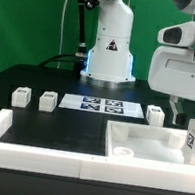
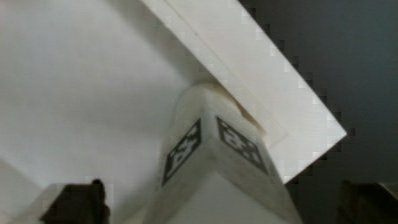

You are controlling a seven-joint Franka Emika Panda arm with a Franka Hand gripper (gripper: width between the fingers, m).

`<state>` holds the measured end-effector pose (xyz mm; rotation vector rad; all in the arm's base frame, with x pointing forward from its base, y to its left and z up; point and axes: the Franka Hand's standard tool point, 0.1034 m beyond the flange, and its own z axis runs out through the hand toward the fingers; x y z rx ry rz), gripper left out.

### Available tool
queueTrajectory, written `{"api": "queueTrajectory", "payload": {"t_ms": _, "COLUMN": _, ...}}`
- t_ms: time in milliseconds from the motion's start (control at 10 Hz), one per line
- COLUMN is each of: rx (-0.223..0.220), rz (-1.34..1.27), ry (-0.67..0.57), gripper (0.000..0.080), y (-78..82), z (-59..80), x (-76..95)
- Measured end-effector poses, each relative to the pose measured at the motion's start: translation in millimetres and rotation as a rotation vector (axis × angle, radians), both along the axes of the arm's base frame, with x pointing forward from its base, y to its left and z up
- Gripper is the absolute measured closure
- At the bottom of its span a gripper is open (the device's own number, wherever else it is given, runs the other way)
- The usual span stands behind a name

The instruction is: Assemble square table

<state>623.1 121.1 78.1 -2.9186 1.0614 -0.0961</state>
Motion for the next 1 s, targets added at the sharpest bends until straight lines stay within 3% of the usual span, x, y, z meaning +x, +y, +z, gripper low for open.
{"api": "queueTrajectory", "payload": {"t_ms": 1000, "rx": -0.06, "rz": 0.761, "ry": -0.009, "gripper": 0.0151, "y": -1.1, "z": 1.1, "x": 1.5}}
